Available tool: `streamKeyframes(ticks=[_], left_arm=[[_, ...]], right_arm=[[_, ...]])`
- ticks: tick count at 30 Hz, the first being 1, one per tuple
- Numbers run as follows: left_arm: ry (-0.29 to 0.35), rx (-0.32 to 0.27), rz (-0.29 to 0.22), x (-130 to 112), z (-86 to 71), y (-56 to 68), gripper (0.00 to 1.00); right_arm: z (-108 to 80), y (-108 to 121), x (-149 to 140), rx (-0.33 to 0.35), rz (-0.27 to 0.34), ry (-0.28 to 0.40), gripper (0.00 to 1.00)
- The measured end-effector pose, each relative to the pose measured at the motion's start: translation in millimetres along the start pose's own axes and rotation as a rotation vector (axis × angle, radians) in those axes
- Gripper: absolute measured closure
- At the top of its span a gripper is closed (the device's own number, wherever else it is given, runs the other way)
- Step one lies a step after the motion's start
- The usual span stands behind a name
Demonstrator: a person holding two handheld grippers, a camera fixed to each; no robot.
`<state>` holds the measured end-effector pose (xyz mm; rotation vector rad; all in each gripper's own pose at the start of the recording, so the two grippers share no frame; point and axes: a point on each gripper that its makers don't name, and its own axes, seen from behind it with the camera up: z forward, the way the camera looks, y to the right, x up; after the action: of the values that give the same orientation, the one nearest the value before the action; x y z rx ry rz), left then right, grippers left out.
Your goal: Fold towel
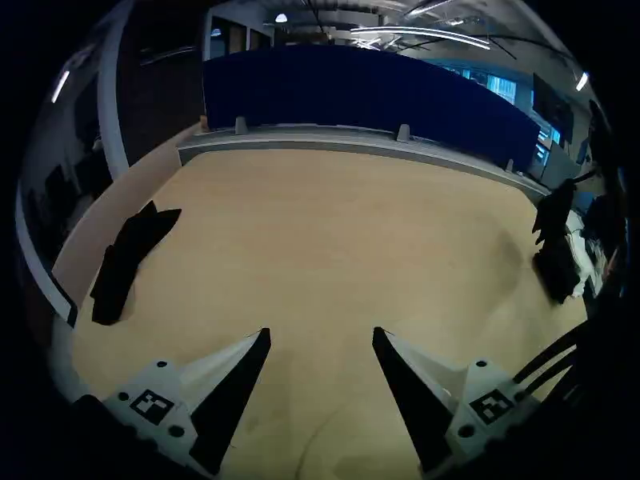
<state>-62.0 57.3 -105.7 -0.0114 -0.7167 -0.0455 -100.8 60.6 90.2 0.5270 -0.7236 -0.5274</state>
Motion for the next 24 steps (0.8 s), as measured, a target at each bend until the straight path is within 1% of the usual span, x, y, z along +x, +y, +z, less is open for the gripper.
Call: streamKeyframes(ticks=[5, 9, 18, 24], left_arm=[[-0.004, -0.003, 0.009, 0, 2.2, 7.9, 0.05], [-0.006, -0.007, 0.014, 2, 4.2, 13.9, 0.05], [-0.007, -0.018, 0.031, 6, 5.6, 25.7, 0.05], [-0.012, -0.025, 0.039, 6, 5.9, 30.8, 0.05]], right_arm=[[-3.4, 22, -20, -0.019, 0.025, -0.015, 0.91], [-6.1, 32, -32, -0.027, 0.034, -0.026, 0.91], [-16.9, 41, -57, -0.036, 0.009, -0.061, 0.91], [-26.8, 45, -94, -0.047, 0.019, -0.102, 0.91]])
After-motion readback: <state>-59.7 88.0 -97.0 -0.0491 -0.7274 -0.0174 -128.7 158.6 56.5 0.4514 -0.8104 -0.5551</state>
